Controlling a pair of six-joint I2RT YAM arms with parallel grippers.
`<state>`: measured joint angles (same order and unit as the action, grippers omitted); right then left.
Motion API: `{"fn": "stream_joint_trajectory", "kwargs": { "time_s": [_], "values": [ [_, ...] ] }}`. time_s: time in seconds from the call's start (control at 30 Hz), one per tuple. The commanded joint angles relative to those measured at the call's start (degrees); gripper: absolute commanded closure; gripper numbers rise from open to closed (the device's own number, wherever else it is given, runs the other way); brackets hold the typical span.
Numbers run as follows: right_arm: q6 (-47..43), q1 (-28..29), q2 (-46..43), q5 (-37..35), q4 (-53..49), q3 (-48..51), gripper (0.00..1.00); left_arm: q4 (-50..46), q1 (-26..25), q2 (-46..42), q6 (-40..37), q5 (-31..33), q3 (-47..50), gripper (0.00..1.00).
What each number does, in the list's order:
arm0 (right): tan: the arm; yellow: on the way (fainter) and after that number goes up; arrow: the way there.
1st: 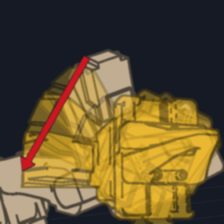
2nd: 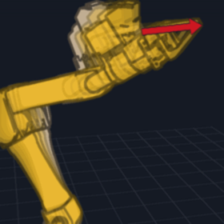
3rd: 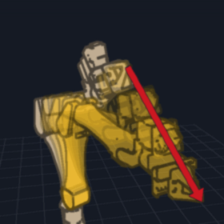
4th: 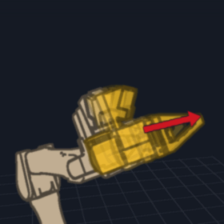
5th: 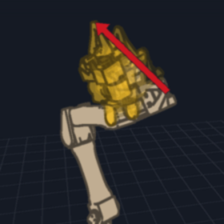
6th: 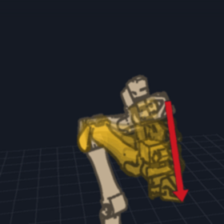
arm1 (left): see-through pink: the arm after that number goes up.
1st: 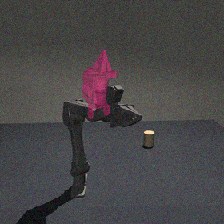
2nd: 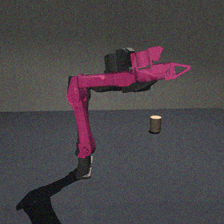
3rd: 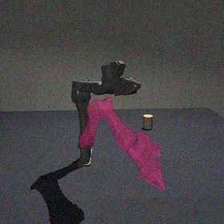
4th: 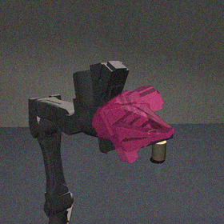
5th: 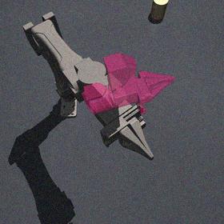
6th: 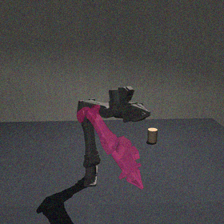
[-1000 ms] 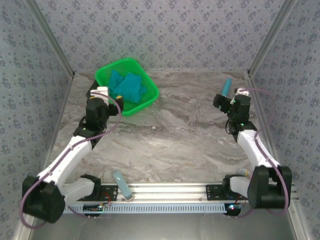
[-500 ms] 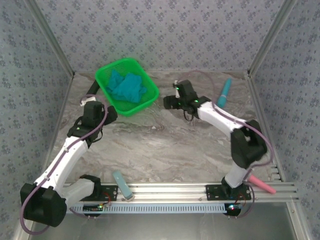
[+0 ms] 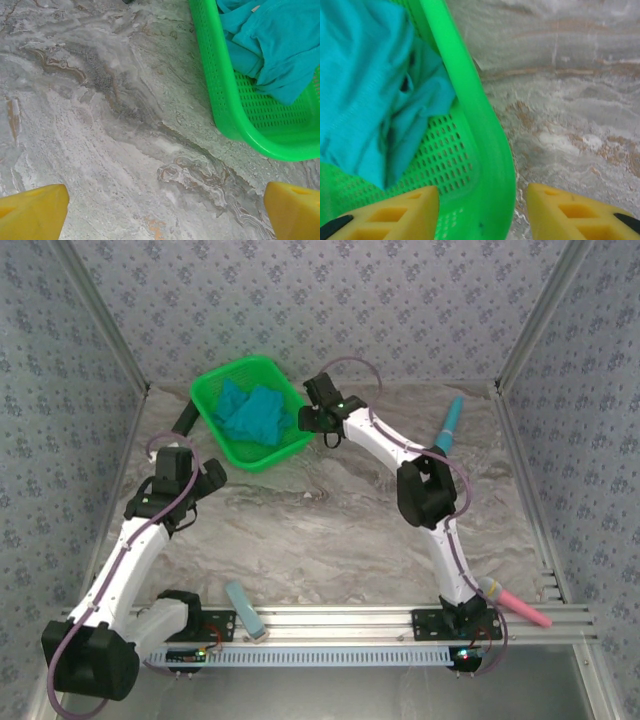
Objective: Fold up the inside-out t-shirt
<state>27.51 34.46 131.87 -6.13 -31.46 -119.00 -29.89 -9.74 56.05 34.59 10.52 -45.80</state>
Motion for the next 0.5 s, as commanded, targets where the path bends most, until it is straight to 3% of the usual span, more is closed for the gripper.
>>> {"fn": "stream_joint_trajectory", "kwargs": {
  "time_s": [0.0, 0.2, 0.33, 0.47],
  "values": [
    [4.91, 0.63, 1.11, -3.48, -6.26, -0.54, 0.54, -1.4, 0.32, -0.49, 0.3, -2.04, -0.37, 0.0],
    [6.54, 0.92, -4.09, -1.62, -5.69, 7.47, 0.73, -0.73, 0.25, 0.62, -0.98, -6.69, -1.82, 0.0],
    [11.16, 2.21, -12.23, -1.87, -6.33, 17.49, 0.76, -0.43, -0.6, 1.75, -2.99, -10.95, -3.6, 0.0],
    [17.25, 4.51, -22.81, -2.54, -4.78, 31.87, 0.76, -0.17, -2.86, 3.75, -3.97, -10.52, -4.38, 0.0]
  ]
}}
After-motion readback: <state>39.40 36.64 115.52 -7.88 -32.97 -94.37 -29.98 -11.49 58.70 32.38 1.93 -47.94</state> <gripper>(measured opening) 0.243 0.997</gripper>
